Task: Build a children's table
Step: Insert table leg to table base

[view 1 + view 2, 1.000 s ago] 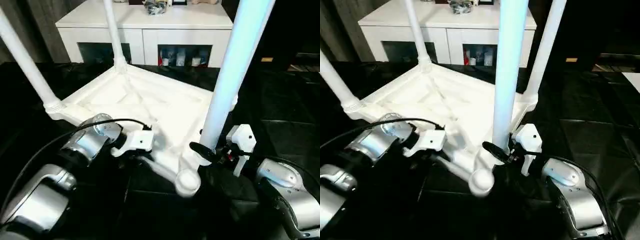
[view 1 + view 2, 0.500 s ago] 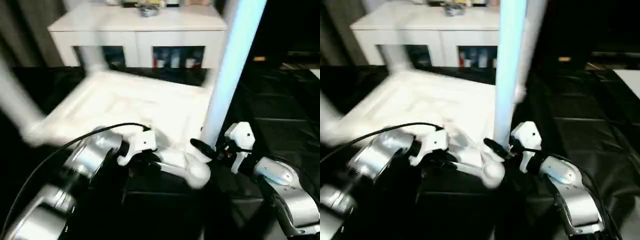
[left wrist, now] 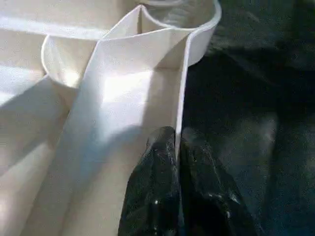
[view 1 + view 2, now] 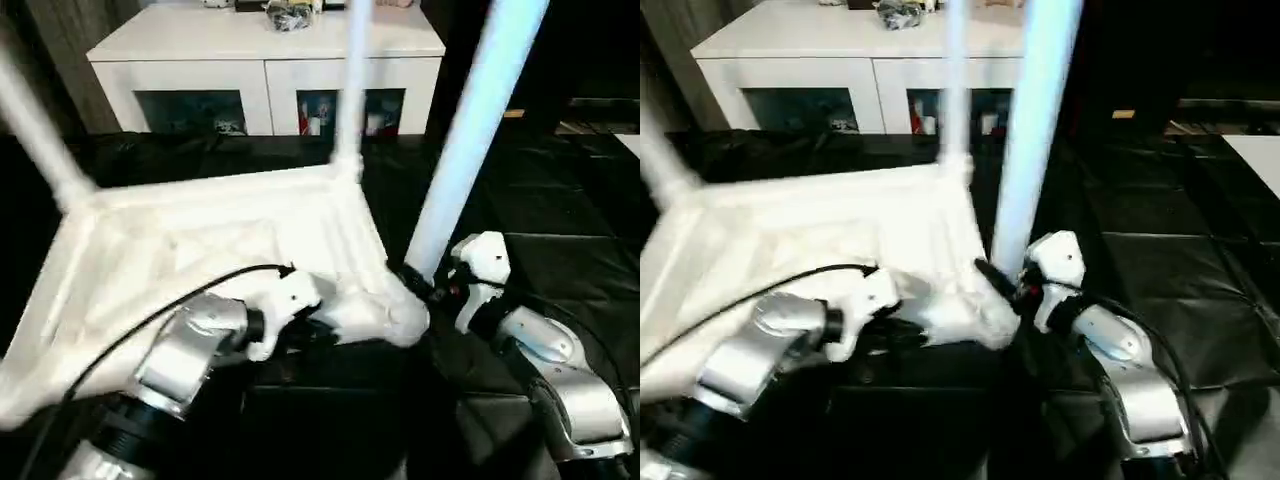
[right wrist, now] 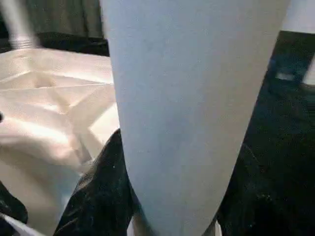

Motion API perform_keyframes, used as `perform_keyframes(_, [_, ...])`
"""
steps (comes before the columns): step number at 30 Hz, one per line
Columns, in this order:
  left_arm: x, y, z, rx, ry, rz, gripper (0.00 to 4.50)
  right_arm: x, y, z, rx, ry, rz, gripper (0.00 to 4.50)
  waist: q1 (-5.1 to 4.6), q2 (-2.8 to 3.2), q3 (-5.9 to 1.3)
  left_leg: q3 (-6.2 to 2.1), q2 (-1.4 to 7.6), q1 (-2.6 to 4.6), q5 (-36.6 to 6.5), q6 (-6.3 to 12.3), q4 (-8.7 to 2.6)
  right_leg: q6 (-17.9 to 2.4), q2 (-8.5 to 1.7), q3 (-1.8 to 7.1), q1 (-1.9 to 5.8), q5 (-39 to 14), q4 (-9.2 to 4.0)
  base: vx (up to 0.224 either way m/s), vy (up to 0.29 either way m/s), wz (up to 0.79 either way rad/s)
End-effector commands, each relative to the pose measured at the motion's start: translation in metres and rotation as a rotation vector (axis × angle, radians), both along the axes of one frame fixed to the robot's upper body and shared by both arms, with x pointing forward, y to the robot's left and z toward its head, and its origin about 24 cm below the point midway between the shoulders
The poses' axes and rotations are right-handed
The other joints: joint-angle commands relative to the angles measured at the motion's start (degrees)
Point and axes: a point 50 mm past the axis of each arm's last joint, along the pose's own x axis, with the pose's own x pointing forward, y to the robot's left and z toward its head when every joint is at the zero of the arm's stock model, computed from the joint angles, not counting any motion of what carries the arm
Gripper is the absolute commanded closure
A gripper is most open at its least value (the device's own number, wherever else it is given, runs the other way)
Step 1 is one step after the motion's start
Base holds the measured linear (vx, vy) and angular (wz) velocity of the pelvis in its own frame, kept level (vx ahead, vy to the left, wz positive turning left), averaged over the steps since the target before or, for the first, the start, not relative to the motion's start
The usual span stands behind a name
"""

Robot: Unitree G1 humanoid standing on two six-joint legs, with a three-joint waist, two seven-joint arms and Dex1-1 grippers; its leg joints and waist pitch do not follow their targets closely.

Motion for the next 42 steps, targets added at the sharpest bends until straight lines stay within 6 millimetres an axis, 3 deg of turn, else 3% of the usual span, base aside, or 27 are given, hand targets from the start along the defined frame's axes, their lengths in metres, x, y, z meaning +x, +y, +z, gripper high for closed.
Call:
perform_keyframes(1, [0.005,0.013,-0.005,0.02,-0.026,0.091,4.49,0.004,0.0,0.003,0.027,0.01,-0.019,2.64,0.69,-0.64,-2.43,-2.35,4.66,0.04,-10.3,3.52,-5.28,-16.0,-5.23,2.51,2.16,-5.7,-4.77,0.0,0.0,0.0])
perform_keyframes(4, [0.005,0.009,-0.002,0.003,-0.079,0.031,4.49,0.005,0.0,0.002,0.047,0.03,-0.035,2.64,0.71,-0.75,-2.77,-2.29,4.6,-0.01,-8.2,3.82,-5.05,-15.4,-5.1,2.56,2.18,-2.8,-4.48,0.0,0.0,0.0])
perform_keyframes(5, [0.004,0.009,-0.002,0.006,-0.089,-0.007,4.49,0.006,0.0,0.002,0.065,0.045,-0.04,2.64,0.81,-0.64,-2.84,-2.25,4.58,-0.05,-6.1,4.7,-4.94,-15.7,-5.02,2.48,2.16,0.7,-4.2,0.0,0.0,0.0])
perform_keyframes(8, [0.0,0.009,-0.003,-0.006,-0.093,-0.098,4.49,0.007,0.0,0.001,0.082,0.073,-0.025,2.64,0.91,-0.34,-2.89,-2.19,4.66,0.12,-5.5,5.25,-4.88,-16.1,-4.95,2.35,2.04,2.6,-3.97,0.0,0.0,0.0])
perform_keyframes(15, [0.003,0.013,-0.008,0.025,-0.098,-0.116,4.49,0.006,0.003,0.002,0.087,0.108,0.062,2.64,1.34,-0.47,-2.59,-1.99,4.77,0.5,-9.6,2.88,-5.2,-15.7,-5.05,2.54,1.79,-3.8,-4.42,0.0,0.0,0.0])
perform_keyframes(16, [0.004,0.013,-0.007,0.025,-0.102,-0.115,4.5,0.006,0.004,0.002,0.09,0.127,0.087,2.64,1.39,-1.01,-2.6,-1.94,4.75,0.43,-9.2,2.83,-5.21,-15.5,-4.97,2.56,1.92,-3.6,-4.42,0.0,0.0,0.0])
perform_keyframes(19, [0.011,0.012,-0.004,0.014,-0.112,-0.116,4.5,0.006,0.01,0.002,0.078,0.182,0.183,2.64,1.76,-1.38,-2.55,-1.86,4.63,0.31,-7.8,3.27,-5.0,-15.3,-5.17,2.63,2.0,-4.5,-4.41,0.0,0.0,0.0])
perform_keyframes(20, [0.011,0.012,-0.004,0.013,-0.111,-0.116,4.5,0.006,0.01,0.002,0.076,0.183,0.186,2.64,1.9,-1.2,-2.5,-1.81,4.67,0.4,-7.9,3.15,-4.97,-15.2,-5.24,2.66,1.78,-5.7,-4.52,0.0,0.0,0.0])
perform_keyframes(29, [0.013,0.01,-0.003,0.013,-0.111,-0.152,4.5,0.017,0.011,-0.005,0.011,0.246,0.196,2.64,1.96,-1.45,-2.35,-1.84,4.75,0.49,-9.1,1.77,-5.19,-14.2,-5.26,2.66,1.46,-9.6,-4.73,0.0,0.0,0.0])
perform_keyframes(37, [0.011,0.011,-0.005,0.019,-0.097,-0.173,4.5,0.023,0.005,-0.013,-0.04,0.323,0.204,2.64,1.97,-1.71,-2.39,-1.79,4.77,0.37,-7.8,2.18,-5.12,-14.7,-5.25,2.64,1.59,-7.2,-4.52,0.0,0.0,0.0])
perform_keyframes(42, [0.014,0.012,-0.004,0.022,-0.099,-0.166,4.5,0.015,-0.002,-0.014,-0.076,0.398,0.269,2.64,2.08,-1.65,-2.3,-1.86,4.83,0.41,-7.6,2.82,-5.15,-14.8,-5.13,2.57,1.7,-6.5,-4.5,0.0,0.0,0.0])
